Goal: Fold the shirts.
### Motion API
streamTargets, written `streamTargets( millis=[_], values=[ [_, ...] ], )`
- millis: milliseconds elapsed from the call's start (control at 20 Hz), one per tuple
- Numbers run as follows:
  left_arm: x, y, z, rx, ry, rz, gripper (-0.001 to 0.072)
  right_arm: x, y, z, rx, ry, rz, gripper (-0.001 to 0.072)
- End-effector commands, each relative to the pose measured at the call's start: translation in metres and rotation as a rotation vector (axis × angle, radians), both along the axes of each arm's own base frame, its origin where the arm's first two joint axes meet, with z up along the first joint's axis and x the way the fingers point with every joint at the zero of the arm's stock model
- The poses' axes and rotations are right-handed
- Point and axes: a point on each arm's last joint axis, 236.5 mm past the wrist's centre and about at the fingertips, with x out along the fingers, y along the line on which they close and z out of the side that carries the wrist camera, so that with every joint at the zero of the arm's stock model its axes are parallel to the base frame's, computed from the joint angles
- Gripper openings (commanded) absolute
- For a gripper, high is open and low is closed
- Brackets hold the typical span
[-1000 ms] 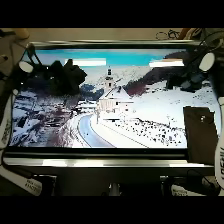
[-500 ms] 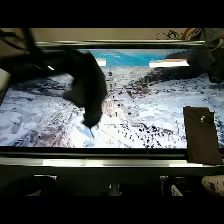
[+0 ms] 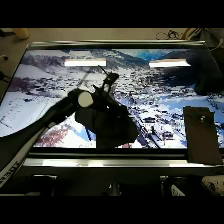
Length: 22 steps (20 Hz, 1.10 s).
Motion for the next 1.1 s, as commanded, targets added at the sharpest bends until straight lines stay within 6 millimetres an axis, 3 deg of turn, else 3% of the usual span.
streamTargets(
  millis=[0, 50, 100, 200, 300, 400, 500, 650, 800, 1050],
  values=[
    [0.038, 0.093, 0.035, 0.161, -0.041, 0.052, 0.0720, 0.025, 0.028, -0.057, 0.091, 0.175, 0.086, 0.0682],
    [0.053, 0.137, 0.044, 0.203, -0.052, 0.128, 0.0720, 0.030, 0.044, -0.073, 0.149, 0.218, 0.132, 0.0682],
    [0.059, 0.176, 0.040, 0.237, -0.014, 0.193, 0.0719, 0.035, 0.064, -0.090, 0.223, 0.261, 0.183, 0.0682],
    [0.057, 0.244, 0.004, 0.285, 0.135, 0.317, 0.0719, 0.038, 0.102, -0.117, 0.375, 0.330, 0.270, 0.0681],
    [0.052, 0.281, -0.045, 0.259, 0.261, 0.437, 0.0716, 0.039, 0.123, -0.141, 0.431, 0.380, 0.322, 0.0681],
    [0.047, 0.282, -0.086, 0.146, 0.382, 0.527, 0.0700, 0.037, 0.143, -0.167, 0.416, 0.417, 0.385, 0.0683],
    [0.040, 0.267, -0.118, 0.082, 0.470, 0.532, 0.0700, 0.030, 0.164, -0.188, 0.402, 0.460, 0.450, 0.0704],
    [0.034, 0.247, -0.151, 0.081, 0.538, 0.498, 0.0700, 0.022, 0.193, -0.203, 0.393, 0.494, 0.554, 0.0707],
    [0.036, 0.239, -0.171, 0.091, 0.549, 0.497, 0.0696, 0.013, 0.223, -0.214, 0.399, 0.512, 0.649, 0.0708],
    [0.050, 0.230, -0.169, 0.073, 0.477, 0.489, 0.0085, 0.022, 0.262, -0.244, 0.437, 0.492, 0.688, 0.0708]
  ],
)
